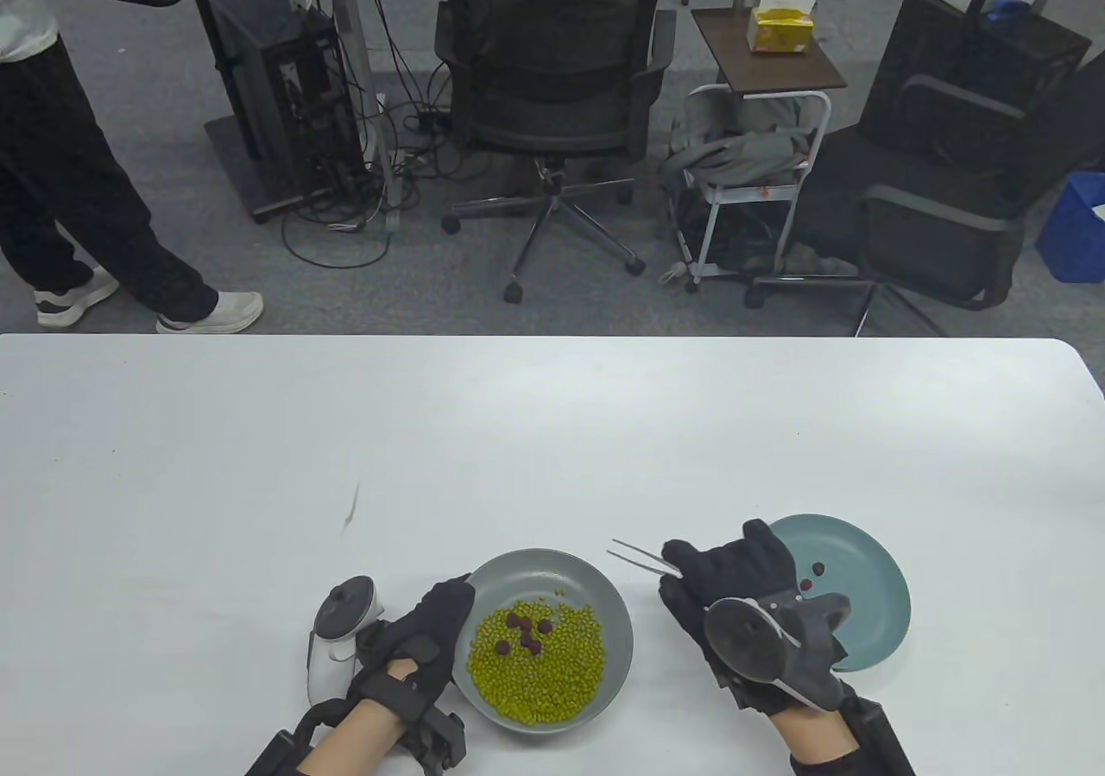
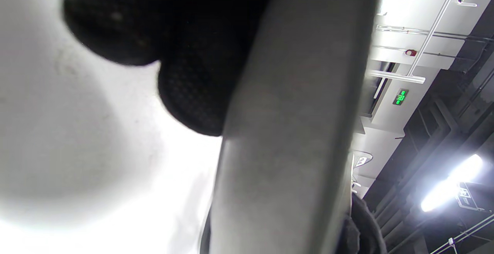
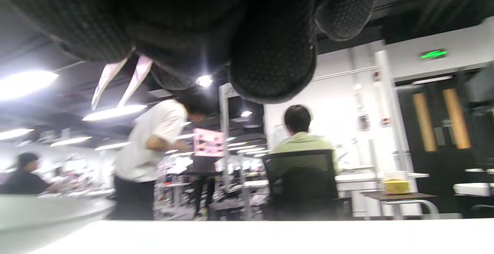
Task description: Pick cranberries with tweezers into plate
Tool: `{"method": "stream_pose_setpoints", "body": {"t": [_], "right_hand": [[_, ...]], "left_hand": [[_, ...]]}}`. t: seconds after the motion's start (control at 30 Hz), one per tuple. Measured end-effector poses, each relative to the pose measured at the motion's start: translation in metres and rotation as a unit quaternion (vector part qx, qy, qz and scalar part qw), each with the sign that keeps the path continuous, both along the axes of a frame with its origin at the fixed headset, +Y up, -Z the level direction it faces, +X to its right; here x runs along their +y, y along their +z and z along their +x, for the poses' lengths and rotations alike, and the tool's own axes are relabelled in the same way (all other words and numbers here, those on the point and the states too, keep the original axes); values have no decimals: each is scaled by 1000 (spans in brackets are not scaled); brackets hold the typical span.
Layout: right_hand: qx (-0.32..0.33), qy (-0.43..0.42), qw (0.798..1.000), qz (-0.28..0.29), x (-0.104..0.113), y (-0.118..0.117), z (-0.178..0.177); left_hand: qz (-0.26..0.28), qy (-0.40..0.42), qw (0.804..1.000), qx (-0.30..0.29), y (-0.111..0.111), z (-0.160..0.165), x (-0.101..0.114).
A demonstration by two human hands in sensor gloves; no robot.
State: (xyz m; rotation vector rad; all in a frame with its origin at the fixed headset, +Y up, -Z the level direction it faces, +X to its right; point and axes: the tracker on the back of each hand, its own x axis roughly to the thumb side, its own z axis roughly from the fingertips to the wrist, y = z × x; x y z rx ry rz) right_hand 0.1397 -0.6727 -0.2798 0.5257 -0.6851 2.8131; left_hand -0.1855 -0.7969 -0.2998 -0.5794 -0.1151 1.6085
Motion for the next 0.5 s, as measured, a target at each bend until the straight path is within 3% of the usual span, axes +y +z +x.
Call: {"method": "stream_pose_setpoints", "body": {"t": [0.2,0.37,0.5], "right_hand": [[82,75,994,-23,-13,18,-32],[85,92,992,15,-16,22,-34],[87,95,992,6,-19,18,-34]], "left_hand": [[2,8,1000,-7,5,6,1],[6,7,1000,-5,7,4,2],[1,12,1000,-6,8,5,1]]}}
